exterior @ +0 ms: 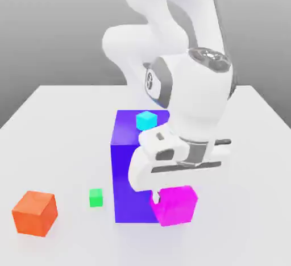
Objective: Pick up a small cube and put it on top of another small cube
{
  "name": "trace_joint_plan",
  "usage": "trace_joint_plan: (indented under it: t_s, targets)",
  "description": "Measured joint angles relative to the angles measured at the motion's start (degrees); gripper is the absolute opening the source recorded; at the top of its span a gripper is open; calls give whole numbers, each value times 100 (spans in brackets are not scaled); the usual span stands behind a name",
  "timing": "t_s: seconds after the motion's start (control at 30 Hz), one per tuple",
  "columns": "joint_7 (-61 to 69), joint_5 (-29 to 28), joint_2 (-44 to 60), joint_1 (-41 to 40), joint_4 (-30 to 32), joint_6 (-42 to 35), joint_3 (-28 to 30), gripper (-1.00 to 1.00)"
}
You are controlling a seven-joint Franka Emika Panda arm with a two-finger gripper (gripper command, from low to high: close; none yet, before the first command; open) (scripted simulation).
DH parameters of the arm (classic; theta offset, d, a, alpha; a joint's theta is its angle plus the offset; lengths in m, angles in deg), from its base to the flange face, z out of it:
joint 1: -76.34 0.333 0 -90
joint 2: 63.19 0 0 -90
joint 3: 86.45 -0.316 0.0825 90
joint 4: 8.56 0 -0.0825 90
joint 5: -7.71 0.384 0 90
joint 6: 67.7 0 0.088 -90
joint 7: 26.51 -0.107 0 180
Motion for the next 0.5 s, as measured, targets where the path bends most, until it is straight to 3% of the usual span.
trace_joint_plan:
  t_s: [0.27,0.5]
  targets:
    - [-405,-280,-92,-1137,54,-249,622,-100]
    - [-2217,276,-413,-1919,725,-126,834,-100]
